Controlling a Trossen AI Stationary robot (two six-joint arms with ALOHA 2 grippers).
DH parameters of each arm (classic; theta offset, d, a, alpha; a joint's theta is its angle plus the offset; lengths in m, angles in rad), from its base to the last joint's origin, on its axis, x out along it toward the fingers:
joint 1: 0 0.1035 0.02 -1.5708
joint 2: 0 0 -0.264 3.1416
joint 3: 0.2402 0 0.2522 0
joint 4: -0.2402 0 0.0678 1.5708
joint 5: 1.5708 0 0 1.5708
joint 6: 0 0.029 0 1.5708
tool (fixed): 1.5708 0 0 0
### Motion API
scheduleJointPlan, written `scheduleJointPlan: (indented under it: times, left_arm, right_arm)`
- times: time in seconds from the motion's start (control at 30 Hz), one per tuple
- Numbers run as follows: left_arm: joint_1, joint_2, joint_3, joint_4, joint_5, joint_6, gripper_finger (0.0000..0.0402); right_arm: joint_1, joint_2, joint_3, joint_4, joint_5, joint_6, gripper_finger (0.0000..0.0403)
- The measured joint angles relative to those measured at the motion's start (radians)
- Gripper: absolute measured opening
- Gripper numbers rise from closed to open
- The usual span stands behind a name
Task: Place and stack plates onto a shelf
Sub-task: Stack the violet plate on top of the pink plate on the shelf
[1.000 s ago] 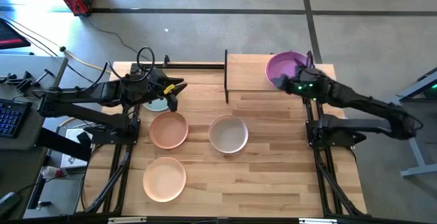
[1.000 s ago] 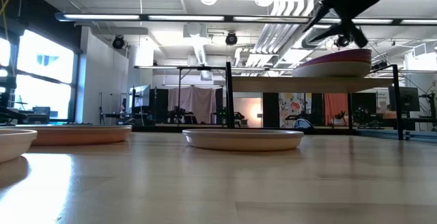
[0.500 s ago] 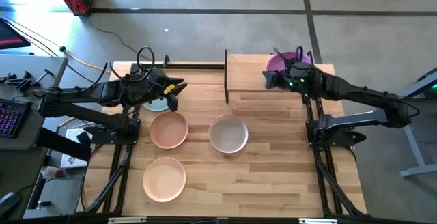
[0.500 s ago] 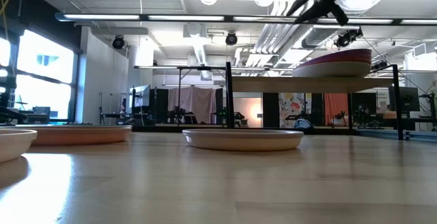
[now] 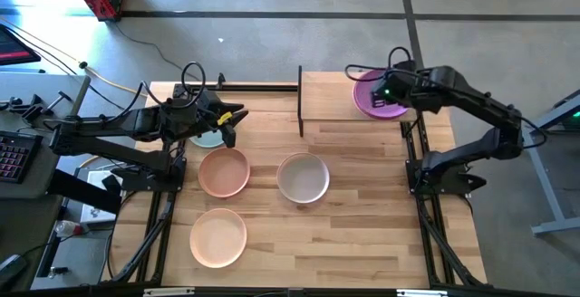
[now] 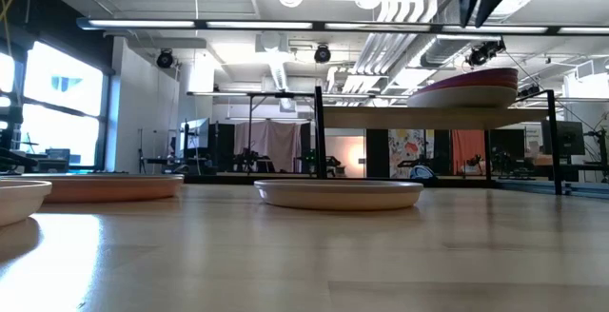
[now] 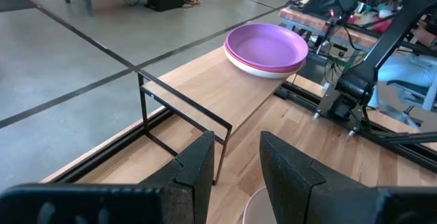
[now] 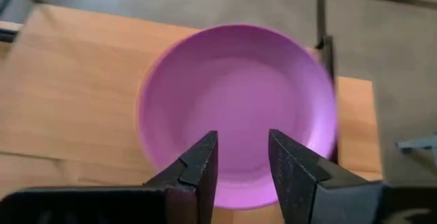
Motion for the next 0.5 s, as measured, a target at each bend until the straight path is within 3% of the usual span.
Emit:
scheduleJointPlan:
  times: [0.33,0.5]
  left_arm:
    - [0.000,0.000,0.000,-0.001,0.000,0.000,0.0108]
    - [0.000,0.000,0.000,-0.001,0.000,0.000,0.0108]
  right_arm:
    - [-0.173,0.003,-0.127,0.003,-0.103,-0.073,0.0110]
    - [-0.252,0.002,-0.193,0.100,-0.166,-0.145,0.0110]
